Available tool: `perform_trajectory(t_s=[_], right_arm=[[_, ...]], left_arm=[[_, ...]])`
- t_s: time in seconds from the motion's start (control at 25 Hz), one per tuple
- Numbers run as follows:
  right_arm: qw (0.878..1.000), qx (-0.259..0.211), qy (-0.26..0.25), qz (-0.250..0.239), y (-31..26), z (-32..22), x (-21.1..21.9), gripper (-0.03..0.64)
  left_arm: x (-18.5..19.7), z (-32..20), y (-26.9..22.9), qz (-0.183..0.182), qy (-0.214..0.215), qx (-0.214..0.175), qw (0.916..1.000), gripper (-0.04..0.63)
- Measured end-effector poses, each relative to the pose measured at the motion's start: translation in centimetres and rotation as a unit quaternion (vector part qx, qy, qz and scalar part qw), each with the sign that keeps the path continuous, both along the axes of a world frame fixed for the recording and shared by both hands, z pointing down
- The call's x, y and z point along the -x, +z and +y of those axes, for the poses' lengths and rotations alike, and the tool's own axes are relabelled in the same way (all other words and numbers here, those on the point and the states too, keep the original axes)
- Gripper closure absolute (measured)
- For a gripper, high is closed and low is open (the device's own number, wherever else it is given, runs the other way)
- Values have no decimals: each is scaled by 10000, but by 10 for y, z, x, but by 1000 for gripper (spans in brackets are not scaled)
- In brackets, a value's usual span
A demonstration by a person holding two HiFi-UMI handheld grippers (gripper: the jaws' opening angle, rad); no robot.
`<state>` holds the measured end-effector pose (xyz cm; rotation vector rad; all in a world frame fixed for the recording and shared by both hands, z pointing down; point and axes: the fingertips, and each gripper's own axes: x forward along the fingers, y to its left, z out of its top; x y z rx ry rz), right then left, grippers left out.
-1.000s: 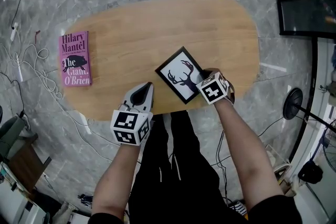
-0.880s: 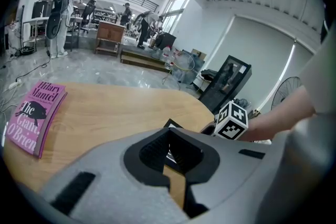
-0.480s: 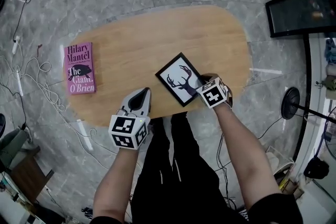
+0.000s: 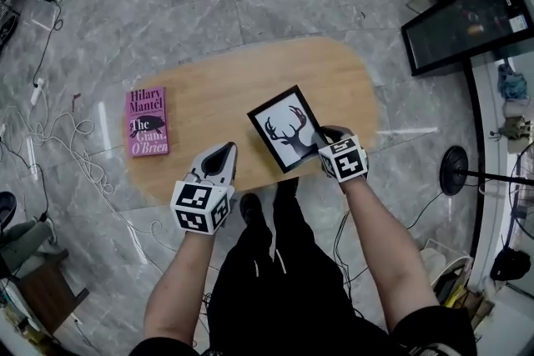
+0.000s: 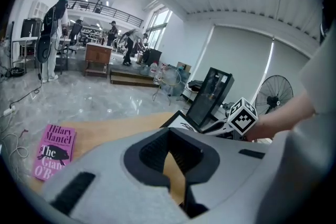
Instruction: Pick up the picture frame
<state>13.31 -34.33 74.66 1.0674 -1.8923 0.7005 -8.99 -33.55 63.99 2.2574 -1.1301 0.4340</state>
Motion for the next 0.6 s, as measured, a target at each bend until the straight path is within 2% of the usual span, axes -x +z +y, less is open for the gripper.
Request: perform_trajectory(t_s=[0.4,0.6], right_arm=[[9920,-1124,433,-371,-142,18,11,546],[9827,-1602,685,-633,-201,36,-11,547]], left_arm=[[8,14,-115,145,309,-839,9959,586],[-19,28,-170,247,521,-1210,9910,586]])
